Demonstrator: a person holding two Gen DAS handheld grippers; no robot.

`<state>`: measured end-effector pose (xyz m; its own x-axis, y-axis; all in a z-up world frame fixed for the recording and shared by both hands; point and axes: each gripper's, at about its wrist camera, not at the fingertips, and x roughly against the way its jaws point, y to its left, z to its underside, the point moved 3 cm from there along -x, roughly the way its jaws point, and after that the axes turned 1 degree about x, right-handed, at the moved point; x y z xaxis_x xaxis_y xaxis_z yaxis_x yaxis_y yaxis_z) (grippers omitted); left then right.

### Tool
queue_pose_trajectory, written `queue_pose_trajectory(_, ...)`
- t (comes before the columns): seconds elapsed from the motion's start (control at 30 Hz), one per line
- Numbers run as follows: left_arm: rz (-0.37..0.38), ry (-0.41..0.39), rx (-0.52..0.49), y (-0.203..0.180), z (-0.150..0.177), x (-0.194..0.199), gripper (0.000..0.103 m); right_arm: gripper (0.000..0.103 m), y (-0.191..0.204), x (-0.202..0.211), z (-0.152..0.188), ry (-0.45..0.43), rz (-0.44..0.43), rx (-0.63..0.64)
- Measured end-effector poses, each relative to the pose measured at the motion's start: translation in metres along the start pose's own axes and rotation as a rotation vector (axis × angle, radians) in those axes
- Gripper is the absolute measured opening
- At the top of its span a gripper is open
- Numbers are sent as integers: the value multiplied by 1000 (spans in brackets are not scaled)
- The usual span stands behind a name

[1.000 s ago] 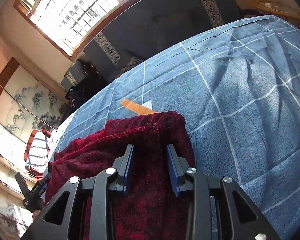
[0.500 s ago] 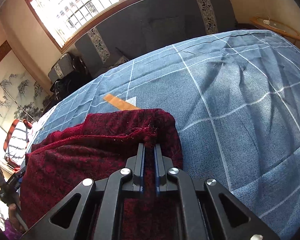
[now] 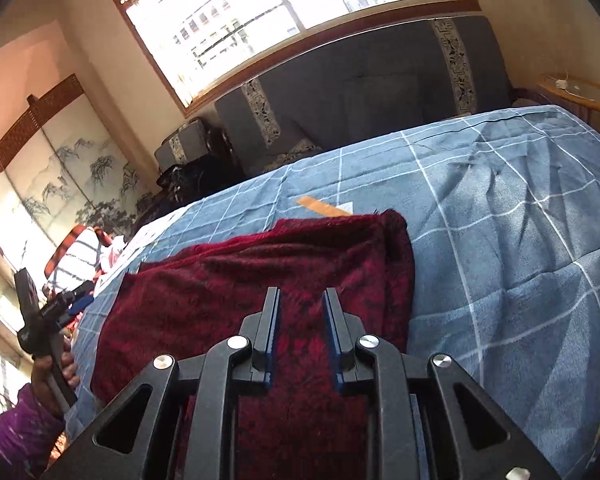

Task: Fold small clothes

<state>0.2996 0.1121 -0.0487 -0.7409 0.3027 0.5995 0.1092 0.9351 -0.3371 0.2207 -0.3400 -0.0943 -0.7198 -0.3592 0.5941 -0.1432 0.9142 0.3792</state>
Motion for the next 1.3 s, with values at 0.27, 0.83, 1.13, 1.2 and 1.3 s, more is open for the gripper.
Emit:
queue_pose_trajectory(0.27,7,118,-160,-51,77,18,81,22,32,10,82,141,153,215)
queue_pose_trajectory(0.83,-90,163,-233,-51,118,9,81,25,27,18,85,127,164,170)
queue_pose_trajectory(1.13,-62,46,-303,-69,33,15,83,25,69,-17,4,89,108,231)
queue_pose_trajectory(1.2,-46,70,-268,-64,15,-11,83,26,64,-44,-18,120,93,186)
queue_pose_trajectory(1.3,-37,146,-206,-46,-1,-56,83,26,54,-80,-39,151,62,107)
